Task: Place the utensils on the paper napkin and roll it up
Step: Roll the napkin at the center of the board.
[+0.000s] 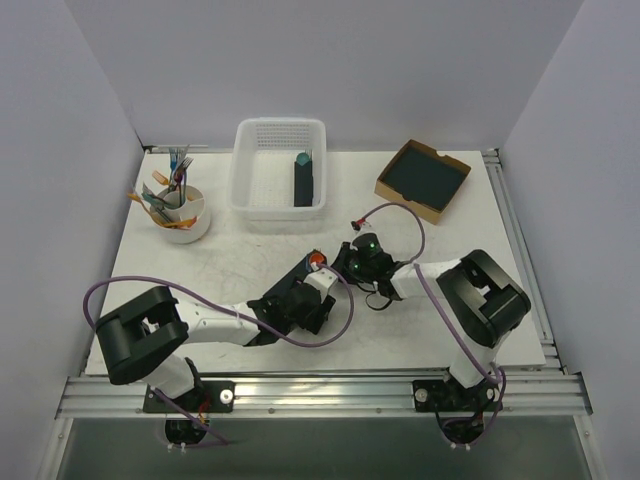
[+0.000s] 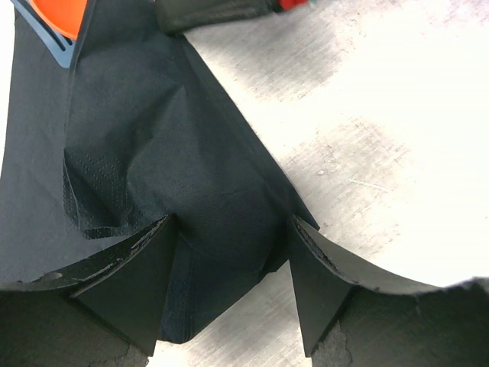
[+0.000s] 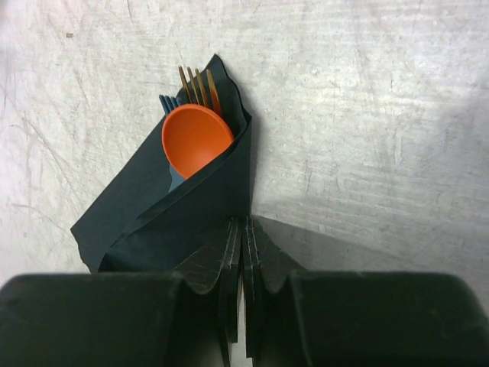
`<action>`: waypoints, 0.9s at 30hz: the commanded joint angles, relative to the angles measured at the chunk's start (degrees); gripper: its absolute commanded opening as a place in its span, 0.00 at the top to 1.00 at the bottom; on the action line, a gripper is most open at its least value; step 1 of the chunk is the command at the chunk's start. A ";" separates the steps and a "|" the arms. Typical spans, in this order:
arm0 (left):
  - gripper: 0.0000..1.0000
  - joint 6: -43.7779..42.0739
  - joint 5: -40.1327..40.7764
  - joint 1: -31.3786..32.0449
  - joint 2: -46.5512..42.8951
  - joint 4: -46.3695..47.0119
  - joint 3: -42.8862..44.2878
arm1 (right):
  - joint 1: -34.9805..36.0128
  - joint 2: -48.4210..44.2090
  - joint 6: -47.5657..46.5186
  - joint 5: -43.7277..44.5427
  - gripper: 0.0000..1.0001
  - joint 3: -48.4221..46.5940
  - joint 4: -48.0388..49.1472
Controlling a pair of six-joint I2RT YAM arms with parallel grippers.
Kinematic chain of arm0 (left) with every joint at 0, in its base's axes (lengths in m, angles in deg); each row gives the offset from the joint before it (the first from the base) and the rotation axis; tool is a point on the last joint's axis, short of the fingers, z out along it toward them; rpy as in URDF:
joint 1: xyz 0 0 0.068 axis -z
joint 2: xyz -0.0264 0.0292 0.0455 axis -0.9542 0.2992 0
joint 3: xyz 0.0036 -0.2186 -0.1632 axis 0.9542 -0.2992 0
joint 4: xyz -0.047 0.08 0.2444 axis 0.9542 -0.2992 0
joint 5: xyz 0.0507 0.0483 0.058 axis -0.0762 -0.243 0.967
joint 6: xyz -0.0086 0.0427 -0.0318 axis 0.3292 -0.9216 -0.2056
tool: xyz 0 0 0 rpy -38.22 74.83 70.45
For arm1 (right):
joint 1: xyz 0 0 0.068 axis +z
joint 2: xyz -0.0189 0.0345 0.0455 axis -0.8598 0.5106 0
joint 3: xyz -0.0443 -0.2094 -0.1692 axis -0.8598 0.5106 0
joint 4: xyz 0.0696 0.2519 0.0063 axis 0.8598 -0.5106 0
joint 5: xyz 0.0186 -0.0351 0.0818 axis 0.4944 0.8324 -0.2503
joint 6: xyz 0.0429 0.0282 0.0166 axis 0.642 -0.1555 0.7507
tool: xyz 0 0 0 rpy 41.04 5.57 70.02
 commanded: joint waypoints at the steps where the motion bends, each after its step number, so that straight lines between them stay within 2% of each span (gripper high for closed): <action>1: 0.32 -0.56 -3.84 0.27 0.58 -1.56 -0.86 | -0.63 0.78 -1.86 1.45 1.00 -3.31 -1.38; 13: 0.32 -0.38 -5.60 0.27 -0.74 0.37 -2.71 | -0.72 2.10 -2.91 0.92 0.99 -6.21 -2.35; 27: 0.32 -0.38 -8.58 0.27 -2.84 0.64 -3.85 | -1.86 5.17 -3.62 4.17 1.00 -8.94 -5.69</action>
